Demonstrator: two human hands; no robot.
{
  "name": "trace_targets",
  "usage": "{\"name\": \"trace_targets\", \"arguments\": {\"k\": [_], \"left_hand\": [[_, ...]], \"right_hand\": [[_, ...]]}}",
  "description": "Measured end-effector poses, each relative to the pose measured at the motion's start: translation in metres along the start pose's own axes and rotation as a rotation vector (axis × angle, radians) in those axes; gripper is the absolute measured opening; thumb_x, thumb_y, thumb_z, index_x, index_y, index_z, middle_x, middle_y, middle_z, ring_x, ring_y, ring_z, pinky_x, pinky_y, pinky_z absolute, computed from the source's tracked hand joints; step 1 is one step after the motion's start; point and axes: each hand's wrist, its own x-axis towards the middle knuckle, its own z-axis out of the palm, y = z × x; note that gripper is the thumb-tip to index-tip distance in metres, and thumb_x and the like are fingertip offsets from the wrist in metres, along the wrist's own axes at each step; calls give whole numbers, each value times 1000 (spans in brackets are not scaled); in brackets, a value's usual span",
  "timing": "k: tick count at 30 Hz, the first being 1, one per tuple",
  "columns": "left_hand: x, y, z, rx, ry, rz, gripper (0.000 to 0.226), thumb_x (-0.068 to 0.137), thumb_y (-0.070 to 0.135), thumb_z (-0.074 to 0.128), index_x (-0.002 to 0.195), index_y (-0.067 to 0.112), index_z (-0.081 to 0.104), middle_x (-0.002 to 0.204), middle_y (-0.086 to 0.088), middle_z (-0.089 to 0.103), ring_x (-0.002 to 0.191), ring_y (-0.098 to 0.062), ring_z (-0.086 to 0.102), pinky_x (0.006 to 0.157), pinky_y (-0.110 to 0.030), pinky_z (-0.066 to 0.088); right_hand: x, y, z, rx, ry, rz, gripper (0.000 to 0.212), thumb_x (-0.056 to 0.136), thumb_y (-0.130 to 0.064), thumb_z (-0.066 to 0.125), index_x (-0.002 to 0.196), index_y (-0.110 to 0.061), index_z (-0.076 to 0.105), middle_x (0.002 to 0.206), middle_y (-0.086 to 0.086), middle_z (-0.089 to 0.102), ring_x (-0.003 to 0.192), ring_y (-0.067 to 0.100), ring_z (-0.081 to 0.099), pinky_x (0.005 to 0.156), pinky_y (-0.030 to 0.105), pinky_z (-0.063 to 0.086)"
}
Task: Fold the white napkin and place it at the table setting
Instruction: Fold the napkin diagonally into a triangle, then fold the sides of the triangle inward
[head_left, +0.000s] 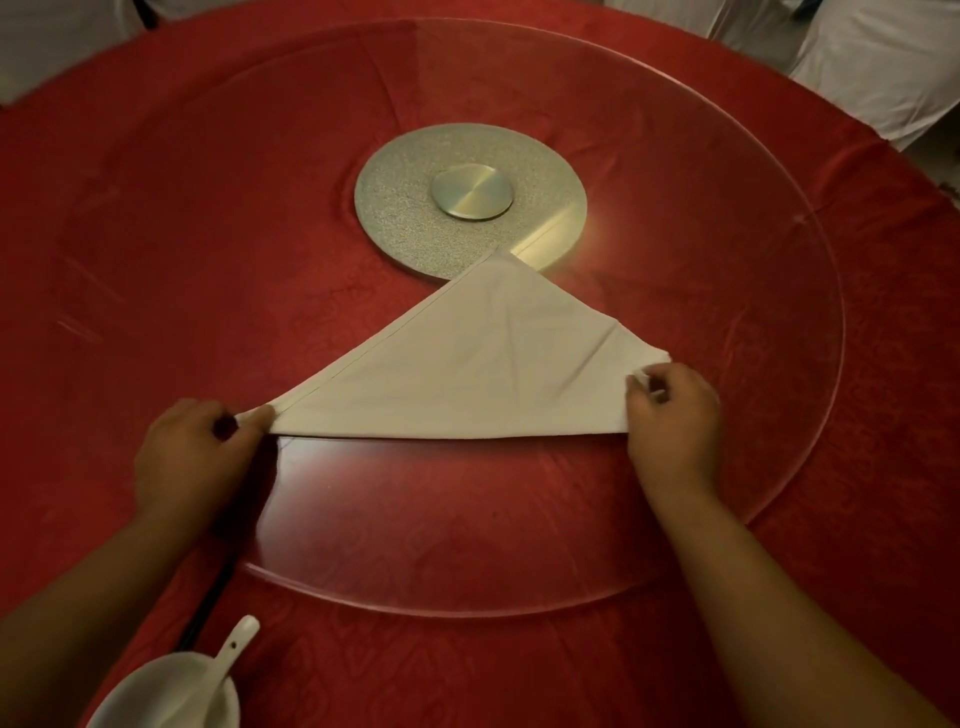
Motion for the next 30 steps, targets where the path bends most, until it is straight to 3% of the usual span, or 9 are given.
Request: {"name": "trace_targets", "arguments": {"k": [4,9,16,18,23,25,27,30], "left_hand": [[4,-3,-6,-193,-117,-110,37,88,53,74,63,25,71,72,1,66,64,-12,61,54,-31,40],[12,-9,-20,-404,-292,-207,21,86,35,83,66,31,79,65,6,76,49,-5,65,55,-31,54],[9,-9,-26,-486,-377,-212,21,89,30,79,70,38,80,63,5,75,44,-3,62,40,-16,44],[7,-6,-26,-477,-396,-188,25,90,32,76,69,46,79,64,7,75,46,-3,63,45,-21,47],[3,-4,-29,-478,-418,-234,21,87,39,75,67,43,78,64,6,74,51,-12,68,55,-37,55],[2,-3,-30,-502,-429,-256,21,87,37,73,68,43,79,63,2,75,53,-18,70,55,-38,57],[1,-1,-29,-499,-431,-248,26,88,32,71,66,44,78,63,-1,75,47,-13,66,54,-36,55],[-1,2,-30,-514,-432,-294,25,86,32,68,65,40,78,62,-3,74,50,-14,65,57,-41,57]], "right_hand": [[-41,-72,58,14,-157,-211,4,90,-20,68,93,-18,71,90,-1,67,88,23,58,77,38,50],[-92,-149,118,10,-277,-450,10,90,-18,68,97,-14,74,89,5,67,85,27,57,77,41,49],[-132,-199,163,-60,-314,-774,13,91,-23,64,94,-17,75,84,3,67,78,27,55,70,43,46],[-137,-204,171,-102,-324,-819,15,92,-26,62,92,-19,75,82,1,66,76,25,54,68,42,46],[-145,-198,179,-142,-338,-842,16,92,-27,63,97,-21,77,83,0,68,74,24,54,65,40,46],[-151,-192,175,-147,-360,-837,24,94,-31,57,103,-22,77,87,-1,69,75,24,55,66,39,46],[-154,-189,172,-151,-386,-830,29,95,-33,53,109,-22,76,92,-1,69,79,24,57,67,39,47],[-157,-187,168,-125,-421,-787,30,93,-31,57,115,-20,74,98,0,68,86,25,57,72,40,48]]}}
